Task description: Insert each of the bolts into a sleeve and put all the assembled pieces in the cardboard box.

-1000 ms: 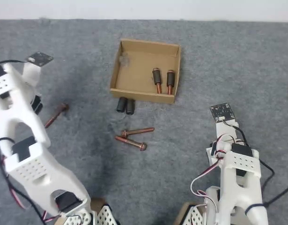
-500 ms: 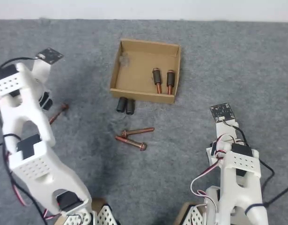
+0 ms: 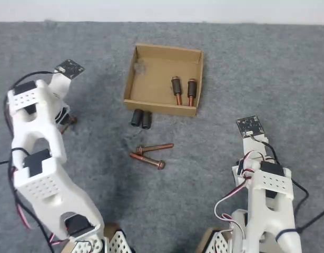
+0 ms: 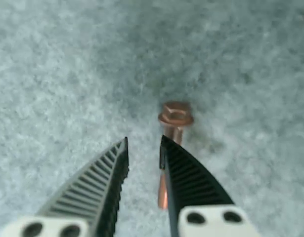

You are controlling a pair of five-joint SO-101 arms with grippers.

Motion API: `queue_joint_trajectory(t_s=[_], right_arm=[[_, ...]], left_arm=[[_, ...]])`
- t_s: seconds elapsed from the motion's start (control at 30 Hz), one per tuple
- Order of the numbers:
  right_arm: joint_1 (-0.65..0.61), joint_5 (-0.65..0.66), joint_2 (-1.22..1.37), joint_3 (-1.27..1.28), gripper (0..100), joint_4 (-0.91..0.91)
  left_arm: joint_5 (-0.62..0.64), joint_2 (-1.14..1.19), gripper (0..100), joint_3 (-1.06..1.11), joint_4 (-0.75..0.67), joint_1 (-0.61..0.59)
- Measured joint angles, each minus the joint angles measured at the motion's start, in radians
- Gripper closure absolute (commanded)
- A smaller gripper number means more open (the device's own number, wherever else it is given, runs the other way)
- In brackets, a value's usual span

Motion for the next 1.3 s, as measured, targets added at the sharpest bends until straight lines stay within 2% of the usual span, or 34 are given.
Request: queue_joint_trajectory(t_s=[0.1, 0.43, 0.53, 1.0, 1.3], right_arm=[[0.000, 0.002, 0.000, 0.000, 99.1, 0.000], [0.000, 0.002, 0.000, 0.000, 99.1, 0.000], [0.000, 0.002, 0.000, 0.000, 99.1, 0.000], [0.000, 0.002, 0.000, 0.000, 99.1, 0.000], [0.000, 0.002, 0.000, 0.000, 99.1, 0.000]], left_arm=[[0.031, 0.063, 90, 0.000, -0.048, 0.015], [0.043, 0.115, 90, -0.023, -0.052, 0.025], [0.081, 0.110, 90, -0.023, -0.051, 0.025], [0.100, -0.040, 90, -0.021, 0.235, 0.031], [0.100, -0.075, 90, 0.103, 0.221, 0.101]])
